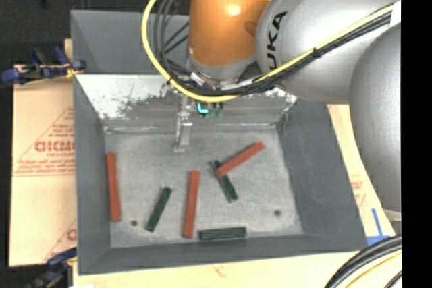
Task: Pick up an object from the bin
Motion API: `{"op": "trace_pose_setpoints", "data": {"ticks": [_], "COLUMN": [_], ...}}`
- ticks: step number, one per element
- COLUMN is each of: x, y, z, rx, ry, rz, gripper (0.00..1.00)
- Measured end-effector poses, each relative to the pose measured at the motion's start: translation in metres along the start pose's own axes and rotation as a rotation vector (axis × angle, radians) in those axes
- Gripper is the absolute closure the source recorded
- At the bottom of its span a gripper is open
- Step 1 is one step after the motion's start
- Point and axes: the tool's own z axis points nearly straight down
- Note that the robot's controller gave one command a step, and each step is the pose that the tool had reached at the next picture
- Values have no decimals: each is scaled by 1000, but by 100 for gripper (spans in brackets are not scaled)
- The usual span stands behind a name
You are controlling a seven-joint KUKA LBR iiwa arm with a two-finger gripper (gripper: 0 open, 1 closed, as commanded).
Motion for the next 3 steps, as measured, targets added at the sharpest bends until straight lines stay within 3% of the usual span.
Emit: {"op": "trace_pose_setpoints", "data": {"ticks": [1, 2, 3], "x": [-2, 15, 56], "y": [-1, -10, -13], "z": [-5, 33, 62], "rx": [-1, 1, 2], "ry": [-8, -11, -7], "rz": [3, -111, -455], "gripper": [0, 0, 0]}}
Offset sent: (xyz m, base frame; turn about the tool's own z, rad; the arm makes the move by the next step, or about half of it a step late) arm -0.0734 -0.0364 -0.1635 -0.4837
